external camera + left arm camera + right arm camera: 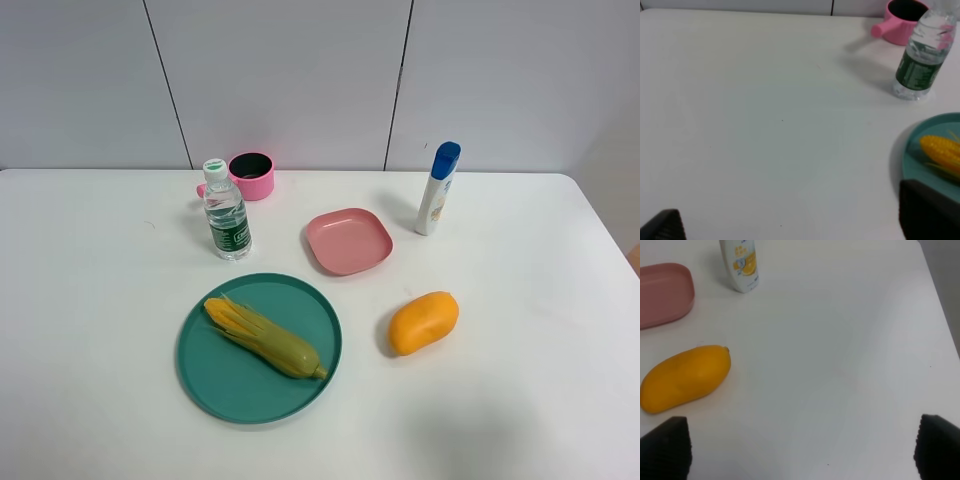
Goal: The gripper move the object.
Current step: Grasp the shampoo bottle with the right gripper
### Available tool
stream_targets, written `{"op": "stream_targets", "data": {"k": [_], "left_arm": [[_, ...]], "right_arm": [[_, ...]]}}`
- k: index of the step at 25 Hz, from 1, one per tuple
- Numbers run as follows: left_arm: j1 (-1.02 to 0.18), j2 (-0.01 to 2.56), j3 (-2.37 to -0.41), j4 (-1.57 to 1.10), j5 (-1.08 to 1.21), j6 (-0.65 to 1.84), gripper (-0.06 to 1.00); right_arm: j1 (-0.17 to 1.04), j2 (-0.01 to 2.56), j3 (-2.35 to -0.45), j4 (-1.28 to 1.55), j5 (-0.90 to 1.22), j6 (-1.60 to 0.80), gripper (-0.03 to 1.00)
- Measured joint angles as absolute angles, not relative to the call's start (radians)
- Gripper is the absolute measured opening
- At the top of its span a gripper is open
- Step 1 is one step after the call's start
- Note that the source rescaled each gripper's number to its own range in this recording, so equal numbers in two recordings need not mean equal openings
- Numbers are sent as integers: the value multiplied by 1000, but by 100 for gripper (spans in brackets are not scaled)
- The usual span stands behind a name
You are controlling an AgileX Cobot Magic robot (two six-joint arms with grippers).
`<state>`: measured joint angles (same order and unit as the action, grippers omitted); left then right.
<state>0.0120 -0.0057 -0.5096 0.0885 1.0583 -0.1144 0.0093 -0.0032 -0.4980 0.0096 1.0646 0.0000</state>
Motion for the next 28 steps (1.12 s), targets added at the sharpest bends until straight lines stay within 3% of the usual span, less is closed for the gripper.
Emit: {"op": "stream_targets", "data": {"k": [8,20,28], "left_arm": [[12,-6,-510,89,1058,-114,100],[12,-6,-510,89,1058,-114,100],[12,-6,-510,89,1058,-114,100]], "right_arm": [[9,81,-579,10,983,0,100],[9,575,-675,10,378,-97,100],[9,899,-675,10,129,-139,100]]}}
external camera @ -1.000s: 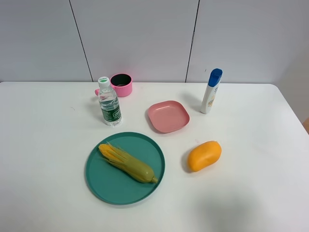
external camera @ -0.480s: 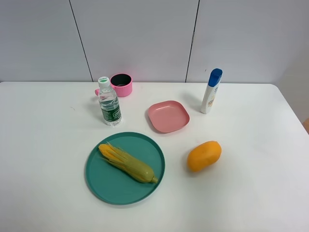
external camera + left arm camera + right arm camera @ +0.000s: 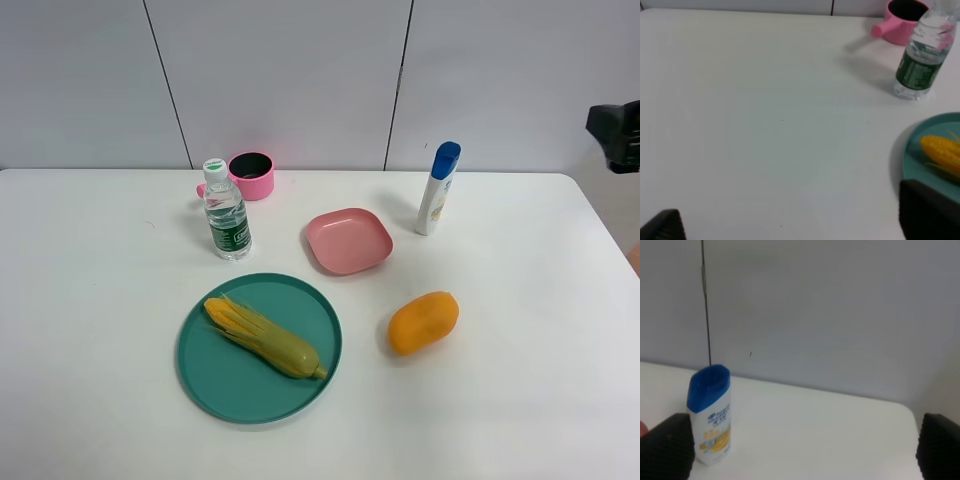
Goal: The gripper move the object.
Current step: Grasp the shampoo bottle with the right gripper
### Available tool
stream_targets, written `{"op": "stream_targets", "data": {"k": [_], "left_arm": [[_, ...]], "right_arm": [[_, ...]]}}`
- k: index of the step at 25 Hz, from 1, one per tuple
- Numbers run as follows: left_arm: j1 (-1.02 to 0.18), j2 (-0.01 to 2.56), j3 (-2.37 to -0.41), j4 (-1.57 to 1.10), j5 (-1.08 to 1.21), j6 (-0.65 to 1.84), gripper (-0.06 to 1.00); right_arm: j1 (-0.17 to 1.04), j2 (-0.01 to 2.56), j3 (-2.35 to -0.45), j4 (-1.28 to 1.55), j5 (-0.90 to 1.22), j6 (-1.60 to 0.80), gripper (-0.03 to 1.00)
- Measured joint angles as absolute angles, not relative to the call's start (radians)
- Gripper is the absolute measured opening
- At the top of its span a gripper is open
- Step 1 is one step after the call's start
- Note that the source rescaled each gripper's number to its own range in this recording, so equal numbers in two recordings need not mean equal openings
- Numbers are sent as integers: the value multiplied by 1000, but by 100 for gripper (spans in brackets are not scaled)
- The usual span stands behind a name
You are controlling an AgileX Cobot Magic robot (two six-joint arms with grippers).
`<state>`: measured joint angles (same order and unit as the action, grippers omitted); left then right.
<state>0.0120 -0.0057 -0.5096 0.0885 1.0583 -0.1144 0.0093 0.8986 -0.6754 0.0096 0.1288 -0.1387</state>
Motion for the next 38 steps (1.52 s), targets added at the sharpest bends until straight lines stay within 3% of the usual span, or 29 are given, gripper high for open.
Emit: {"op": "stream_targets", "data": {"k": [7,17,28,38], "left_arm": [[12,-6,-510,89,1058,-114,100],[12,-6,-510,89,1058,-114,100],[12,-6,-510,89,1058,-114,100],[12,-6,-510,89,1058,-114,100]], "right_arm": [[9,1138,-664,82,-19,-117,100],[9,1385,-468,98,-422,-101,100],[63,1702,-463,-60,-821,-48,98],[63,1826,-464,-31,-1101,-40,98]]}}
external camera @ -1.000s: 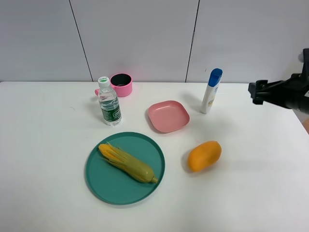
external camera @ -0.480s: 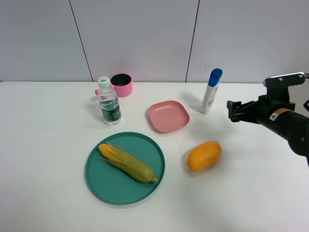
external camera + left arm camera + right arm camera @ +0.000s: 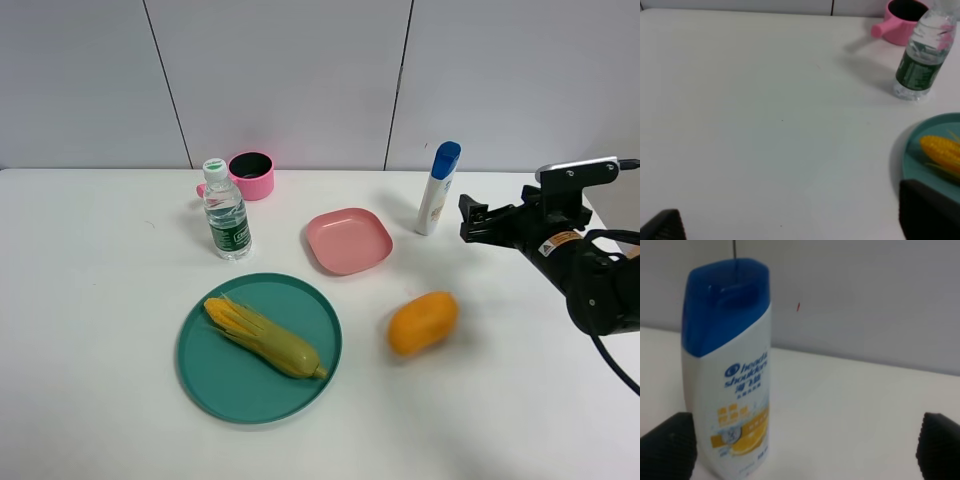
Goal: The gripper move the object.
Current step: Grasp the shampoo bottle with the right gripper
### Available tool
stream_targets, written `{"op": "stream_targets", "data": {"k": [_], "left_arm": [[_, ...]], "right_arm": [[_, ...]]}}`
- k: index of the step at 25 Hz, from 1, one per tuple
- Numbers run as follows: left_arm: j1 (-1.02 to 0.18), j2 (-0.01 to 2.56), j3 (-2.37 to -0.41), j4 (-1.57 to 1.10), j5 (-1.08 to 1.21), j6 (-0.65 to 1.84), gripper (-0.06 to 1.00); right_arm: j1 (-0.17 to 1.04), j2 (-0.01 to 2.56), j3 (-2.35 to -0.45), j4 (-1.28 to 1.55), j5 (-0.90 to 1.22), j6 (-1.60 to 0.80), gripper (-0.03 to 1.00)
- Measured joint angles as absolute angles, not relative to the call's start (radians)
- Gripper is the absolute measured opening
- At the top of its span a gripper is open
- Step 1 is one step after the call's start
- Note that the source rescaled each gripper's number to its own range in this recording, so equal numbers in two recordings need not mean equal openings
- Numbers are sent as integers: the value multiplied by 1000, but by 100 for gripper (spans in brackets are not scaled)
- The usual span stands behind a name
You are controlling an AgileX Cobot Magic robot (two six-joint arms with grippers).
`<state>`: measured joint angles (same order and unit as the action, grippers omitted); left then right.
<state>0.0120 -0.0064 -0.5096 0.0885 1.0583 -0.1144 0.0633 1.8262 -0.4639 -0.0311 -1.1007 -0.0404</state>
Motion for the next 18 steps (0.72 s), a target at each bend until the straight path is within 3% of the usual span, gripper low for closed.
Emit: {"op": "stream_targets", "data": {"k": [8,18], "left_arm": [[12,-6,-510,89,1058,-114,100],[12,-6,-510,89,1058,-114,100]], "right_arm": [[63,1861,-568,-35,-1103,18,98],[107,1924,-725,-116,-906,32,98]]}}
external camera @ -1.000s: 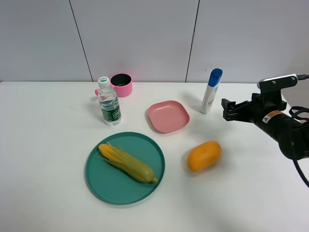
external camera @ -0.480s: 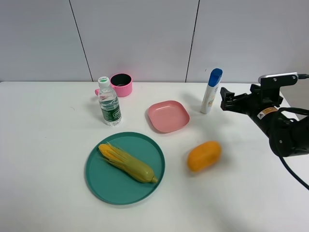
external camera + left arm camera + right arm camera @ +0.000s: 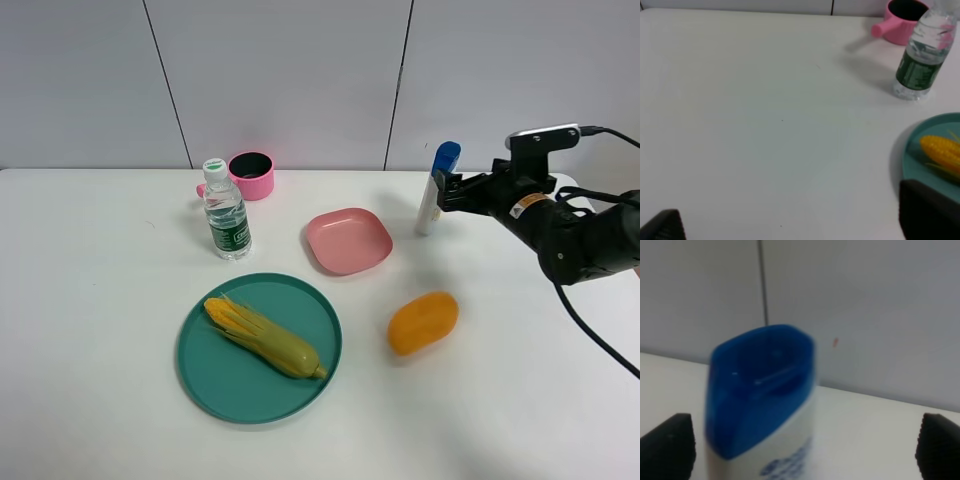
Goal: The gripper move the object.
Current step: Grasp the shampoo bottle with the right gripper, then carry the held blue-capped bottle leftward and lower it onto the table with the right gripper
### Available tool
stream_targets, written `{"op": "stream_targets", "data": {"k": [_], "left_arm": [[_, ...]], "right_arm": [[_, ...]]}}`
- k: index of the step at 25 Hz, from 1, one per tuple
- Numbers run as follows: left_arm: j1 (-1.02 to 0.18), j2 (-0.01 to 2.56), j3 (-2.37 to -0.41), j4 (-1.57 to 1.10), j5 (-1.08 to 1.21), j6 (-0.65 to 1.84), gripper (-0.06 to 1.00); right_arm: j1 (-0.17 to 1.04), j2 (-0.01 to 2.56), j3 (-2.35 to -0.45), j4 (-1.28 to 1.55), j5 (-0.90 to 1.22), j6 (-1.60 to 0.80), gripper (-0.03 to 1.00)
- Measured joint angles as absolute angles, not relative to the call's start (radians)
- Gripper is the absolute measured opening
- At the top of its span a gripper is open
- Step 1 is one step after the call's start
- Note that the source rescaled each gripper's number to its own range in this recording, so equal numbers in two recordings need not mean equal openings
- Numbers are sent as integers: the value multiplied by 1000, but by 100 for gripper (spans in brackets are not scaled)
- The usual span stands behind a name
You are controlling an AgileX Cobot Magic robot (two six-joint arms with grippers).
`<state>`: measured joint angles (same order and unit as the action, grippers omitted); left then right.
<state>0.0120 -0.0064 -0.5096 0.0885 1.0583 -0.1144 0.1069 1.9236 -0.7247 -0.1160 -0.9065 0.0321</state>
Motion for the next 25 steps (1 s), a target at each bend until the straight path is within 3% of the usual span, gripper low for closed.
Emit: {"op": "stream_targets", "data": {"k": [9,11,15,16,25], "left_arm": [[12,-6,-510,89,1058,-114,100],[12,-6,-510,89,1058,-114,100],[12,-6,-510,89,1058,-114,100],[12,-6,-510,89,1058,-114,100],[12,-6,-510,89,1058,-114,100]], "right_arm": [[137,2035,-831,-120,-901,32,94],[137,2040,-831,-116,-895,32,78],[140,2050,-832,-103,-876,32,10],[140,2050,-832,-102,-873,31,3],[141,2040,-832,-102,-858,-35,3]]}}
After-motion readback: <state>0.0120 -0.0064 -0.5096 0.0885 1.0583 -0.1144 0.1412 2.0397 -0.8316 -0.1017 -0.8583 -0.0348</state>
